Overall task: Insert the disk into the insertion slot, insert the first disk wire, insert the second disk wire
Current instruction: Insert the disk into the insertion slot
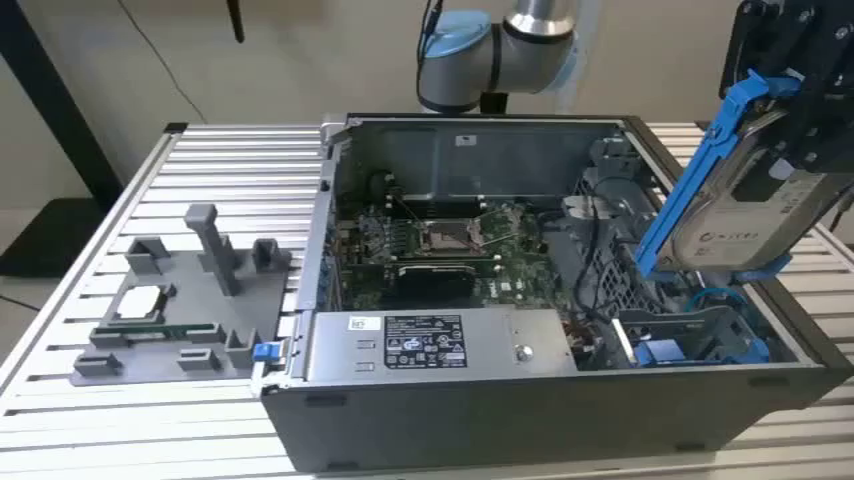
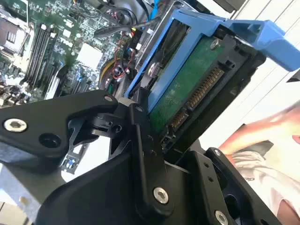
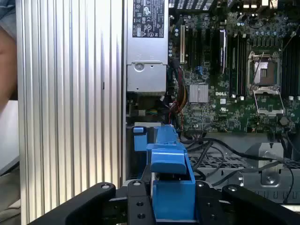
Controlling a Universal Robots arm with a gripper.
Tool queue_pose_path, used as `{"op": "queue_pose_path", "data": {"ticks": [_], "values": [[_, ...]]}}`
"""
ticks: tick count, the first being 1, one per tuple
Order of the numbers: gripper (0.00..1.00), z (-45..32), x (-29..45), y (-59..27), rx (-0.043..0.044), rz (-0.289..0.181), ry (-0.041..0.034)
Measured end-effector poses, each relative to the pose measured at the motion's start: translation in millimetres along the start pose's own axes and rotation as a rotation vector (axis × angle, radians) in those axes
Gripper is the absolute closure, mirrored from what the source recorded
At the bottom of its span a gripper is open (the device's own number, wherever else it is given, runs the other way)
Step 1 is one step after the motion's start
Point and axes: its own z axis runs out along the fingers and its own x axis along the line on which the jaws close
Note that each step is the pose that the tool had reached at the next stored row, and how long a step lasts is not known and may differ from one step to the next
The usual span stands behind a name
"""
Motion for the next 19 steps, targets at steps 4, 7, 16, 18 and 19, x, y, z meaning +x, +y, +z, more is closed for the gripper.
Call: {"op": "queue_pose_path", "data": {"ticks": [4, 7, 16, 18, 19], "values": [[1.00, 0.0, 0.0, 0.0, 0.0000, 0.000, 0.0000], [1.00, 0.0, -0.1, 0.0, 0.0001, 0.000, 0.0001], [1.00, 5.4, 0.2, -0.2, 0.0000, 0.000, 0.0001], [1.00, 7.6, 0.3, -0.3, 0.0000, 0.000, 0.0001], [1.00, 8.7, 0.3, -0.4, 0.0000, 0.000, 0.0000]]}}
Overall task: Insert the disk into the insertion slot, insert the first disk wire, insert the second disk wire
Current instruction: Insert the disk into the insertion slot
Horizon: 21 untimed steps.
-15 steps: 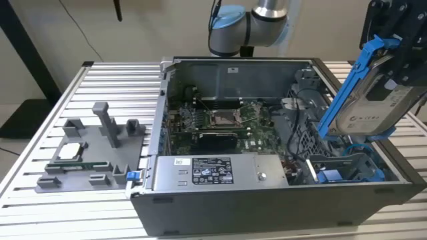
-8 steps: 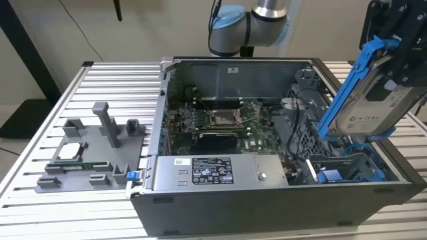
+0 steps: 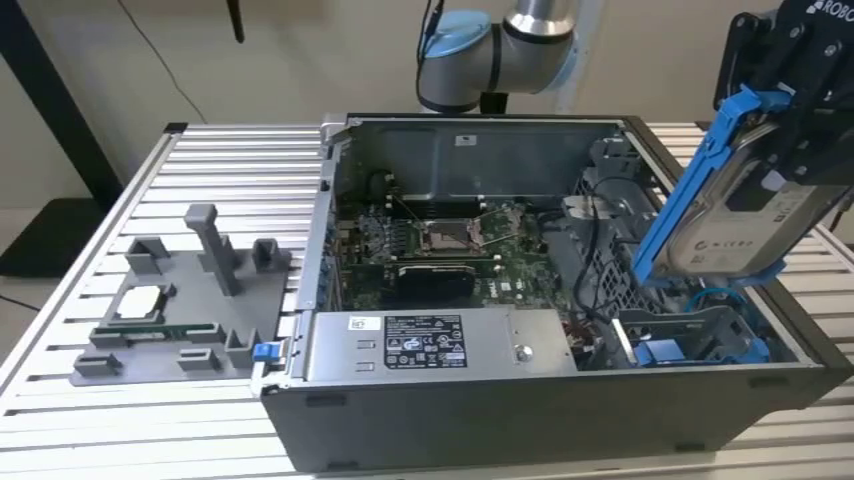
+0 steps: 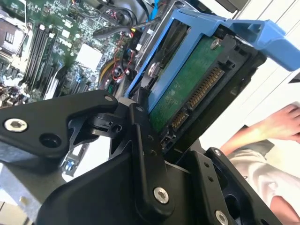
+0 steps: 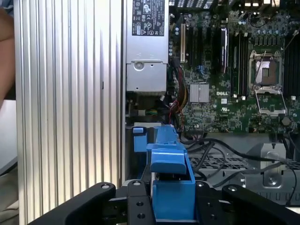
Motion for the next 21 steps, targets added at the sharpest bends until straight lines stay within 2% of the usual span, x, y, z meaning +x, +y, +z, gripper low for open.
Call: {"op": "queue_pose_path", "data": {"ticks": [10, 21], "values": [[1.00, 12.4, 1.8, -3.5, 0.0000, 0.000, 0.0000], [1.00, 26.3, 12.7, -8.4, 0.0001, 0.000, 0.0000]]}}
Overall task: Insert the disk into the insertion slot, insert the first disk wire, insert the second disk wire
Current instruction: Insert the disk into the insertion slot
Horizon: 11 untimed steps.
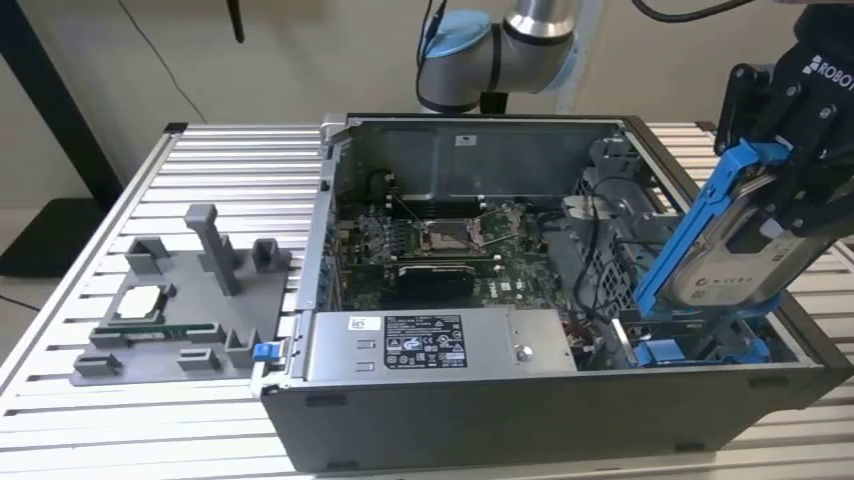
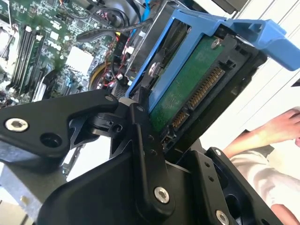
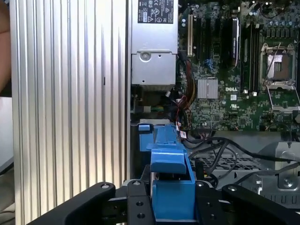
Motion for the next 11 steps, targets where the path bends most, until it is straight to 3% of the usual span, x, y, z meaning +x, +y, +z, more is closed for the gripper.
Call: {"op": "queue_pose_path", "data": {"ticks": [7, 11], "values": [[1.00, 9.6, 0.5, -0.5, 0.0000, 0.000, -0.0007], [1.00, 10.0, 0.6, -0.5, 0.0000, 0.000, -0.0005]]}}
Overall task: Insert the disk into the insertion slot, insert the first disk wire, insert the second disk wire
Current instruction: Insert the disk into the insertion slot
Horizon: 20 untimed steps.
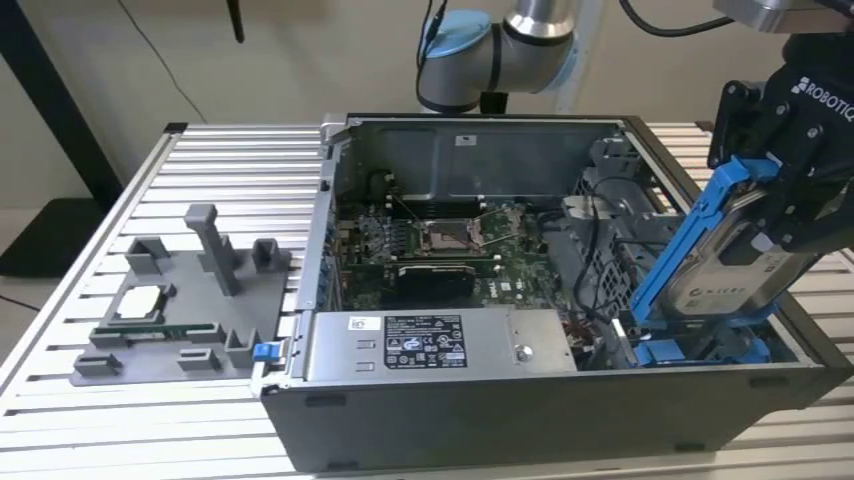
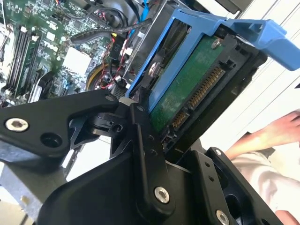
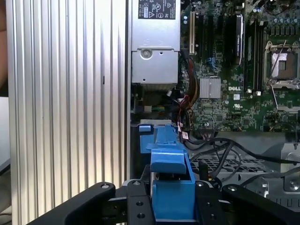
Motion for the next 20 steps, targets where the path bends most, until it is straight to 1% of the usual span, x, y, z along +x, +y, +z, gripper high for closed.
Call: {"op": "queue_pose_path", "data": {"ticks": [4, 11, 15, 20], "values": [[1.00, 1.8, 0.0, 0.0, 0.0000, 0.000, -0.0008], [1.00, 9.7, -0.5, -1.1, -0.0001, 0.000, -0.0060], [1.00, 12.5, -1.1, -2.2, -0.0002, 0.000, -0.0070], [1.00, 15.7, -4.6, -2.4, -0.0002, 0.000, -0.0091]]}}
